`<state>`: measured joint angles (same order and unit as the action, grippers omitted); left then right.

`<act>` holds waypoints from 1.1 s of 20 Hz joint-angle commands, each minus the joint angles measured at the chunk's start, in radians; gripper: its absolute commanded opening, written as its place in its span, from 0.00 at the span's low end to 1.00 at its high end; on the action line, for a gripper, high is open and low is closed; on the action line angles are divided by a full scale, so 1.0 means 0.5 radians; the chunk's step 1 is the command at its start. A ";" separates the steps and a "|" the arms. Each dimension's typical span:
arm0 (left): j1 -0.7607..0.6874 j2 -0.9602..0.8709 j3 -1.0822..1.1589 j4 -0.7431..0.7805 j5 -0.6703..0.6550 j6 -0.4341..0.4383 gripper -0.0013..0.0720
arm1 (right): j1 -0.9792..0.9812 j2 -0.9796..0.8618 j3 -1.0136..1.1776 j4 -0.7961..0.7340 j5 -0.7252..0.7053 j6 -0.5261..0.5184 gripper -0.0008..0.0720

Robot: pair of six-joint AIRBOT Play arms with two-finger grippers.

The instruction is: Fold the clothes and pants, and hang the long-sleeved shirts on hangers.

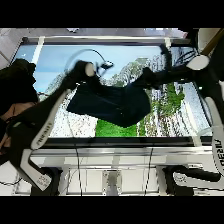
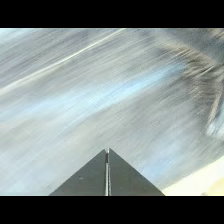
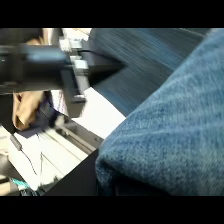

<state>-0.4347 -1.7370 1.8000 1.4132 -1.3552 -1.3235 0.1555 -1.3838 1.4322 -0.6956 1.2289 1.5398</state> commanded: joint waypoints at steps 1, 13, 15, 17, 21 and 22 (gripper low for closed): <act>0.280 0.260 0.002 0.105 -0.211 0.002 0.04 | 0.342 -0.175 0.041 0.092 -0.506 0.043 0.09; 0.520 0.435 -0.004 0.105 -0.275 0.007 0.04 | 0.895 -1.042 1.024 -0.108 -1.047 -0.167 0.66; 0.520 0.435 -0.004 0.106 -0.316 0.008 0.04 | 0.650 -0.999 1.099 -0.319 -0.434 -0.123 0.64; 0.520 0.435 -0.004 0.106 -0.322 0.008 0.04 | 0.367 -0.921 1.103 -0.507 0.086 -0.084 0.64; 0.520 0.435 -0.004 0.105 -0.322 0.008 0.04 | -0.047 -0.697 0.826 -0.840 0.530 -0.101 0.66; 0.520 0.435 -0.004 0.105 -0.321 0.007 0.04 | -0.106 -0.614 0.611 -0.802 0.381 -0.105 0.71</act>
<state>-0.1749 -1.5204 1.7985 1.4662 -1.5124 -1.3197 0.2218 -1.7710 1.8751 -1.0183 1.3216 1.4899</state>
